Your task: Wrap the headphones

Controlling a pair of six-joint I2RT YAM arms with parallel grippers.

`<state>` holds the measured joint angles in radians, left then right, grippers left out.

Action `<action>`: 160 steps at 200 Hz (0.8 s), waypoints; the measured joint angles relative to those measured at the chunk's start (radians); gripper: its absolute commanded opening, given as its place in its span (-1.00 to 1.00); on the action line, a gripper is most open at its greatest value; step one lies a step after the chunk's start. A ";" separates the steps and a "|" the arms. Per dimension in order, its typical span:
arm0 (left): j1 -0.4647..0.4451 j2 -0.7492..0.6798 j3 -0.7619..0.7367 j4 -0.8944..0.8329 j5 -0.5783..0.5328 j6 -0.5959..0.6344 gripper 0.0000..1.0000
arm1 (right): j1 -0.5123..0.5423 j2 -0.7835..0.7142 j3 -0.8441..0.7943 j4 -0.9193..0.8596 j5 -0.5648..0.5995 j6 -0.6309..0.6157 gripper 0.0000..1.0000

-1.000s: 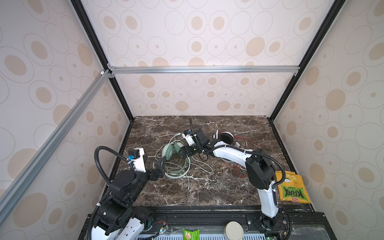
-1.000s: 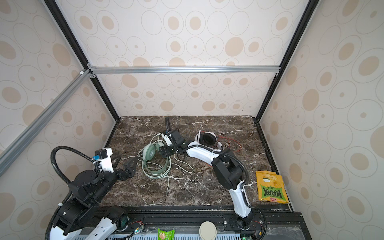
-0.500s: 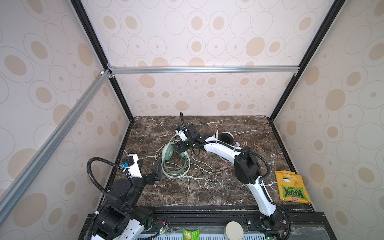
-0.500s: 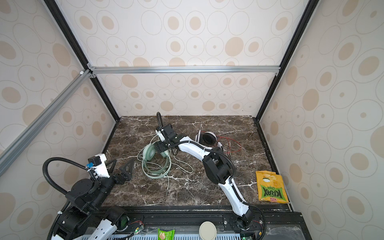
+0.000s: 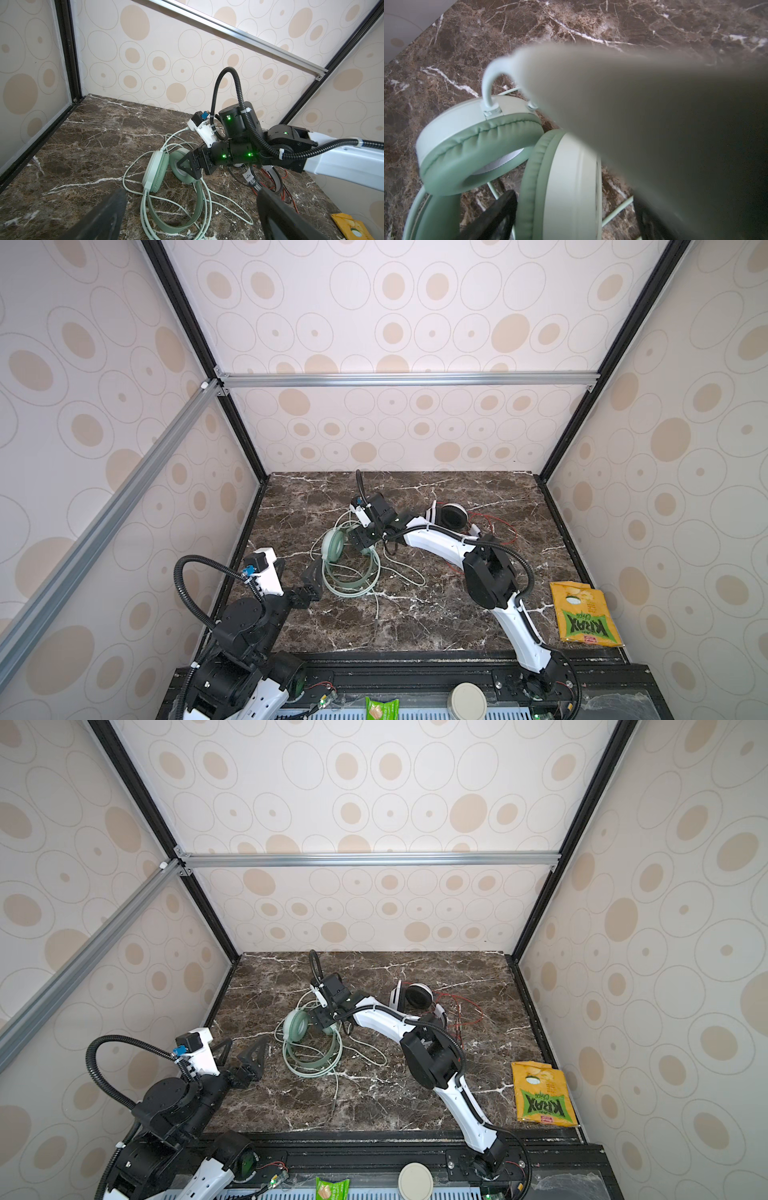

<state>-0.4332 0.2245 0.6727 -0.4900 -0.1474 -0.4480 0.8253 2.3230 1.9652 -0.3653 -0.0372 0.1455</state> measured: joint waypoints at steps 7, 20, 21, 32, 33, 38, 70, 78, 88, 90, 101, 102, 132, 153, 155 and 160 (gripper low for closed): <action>0.000 0.012 0.001 0.005 0.000 0.002 0.96 | 0.000 -0.008 -0.009 -0.001 0.004 0.000 0.85; 0.000 0.074 0.016 0.004 -0.005 0.013 0.96 | 0.000 -0.039 -0.042 0.003 0.010 0.003 0.86; 0.000 0.083 0.020 0.003 -0.008 0.013 0.96 | 0.000 -0.041 -0.045 0.003 0.010 0.003 0.86; 0.000 0.186 0.051 0.006 -0.020 0.032 0.96 | 0.000 -0.085 -0.085 0.010 0.012 0.007 0.87; 0.000 0.194 0.054 0.006 -0.021 0.034 0.96 | 0.000 -0.091 -0.091 0.012 0.012 0.008 0.87; 0.000 0.248 0.073 0.007 -0.025 0.043 0.96 | 0.000 -0.114 -0.111 0.016 0.012 0.010 0.87; 0.000 0.642 0.253 0.023 -0.039 0.119 0.85 | -0.025 -0.320 -0.294 0.084 -0.010 0.061 0.86; 0.003 0.742 0.309 0.035 -0.041 0.142 0.88 | -0.043 -0.373 -0.343 0.108 -0.016 0.080 0.85; 0.008 0.857 0.373 0.046 -0.040 0.164 0.88 | -0.069 -0.430 -0.405 0.137 -0.023 0.099 0.85; 0.008 0.876 0.387 0.047 -0.040 0.169 0.88 | -0.074 -0.440 -0.418 0.142 -0.024 0.101 0.85; 0.019 0.992 0.453 0.055 -0.035 0.192 0.86 | -0.104 -0.497 -0.499 0.174 -0.020 0.114 0.85; 0.020 0.998 0.457 0.055 -0.035 0.193 0.86 | -0.106 -0.500 -0.504 0.175 -0.021 0.114 0.85; 0.071 1.258 0.615 0.052 -0.011 0.238 0.73 | -0.148 -0.610 -0.713 0.203 0.001 0.129 0.85; 0.091 1.389 0.695 0.039 0.008 0.249 0.71 | -0.146 -0.673 -0.838 0.220 0.005 0.138 0.85; 0.092 1.400 0.701 0.039 0.010 0.249 0.70 | -0.146 -0.679 -0.850 0.223 0.005 0.140 0.85; 0.095 1.420 0.717 0.032 0.012 0.250 0.69 | -0.146 -0.694 -0.875 0.228 0.005 0.143 0.85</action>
<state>-0.3386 1.6447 1.3899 -0.4576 -0.1352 -0.1982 0.6792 1.6287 1.0897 -0.1371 -0.0322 0.2886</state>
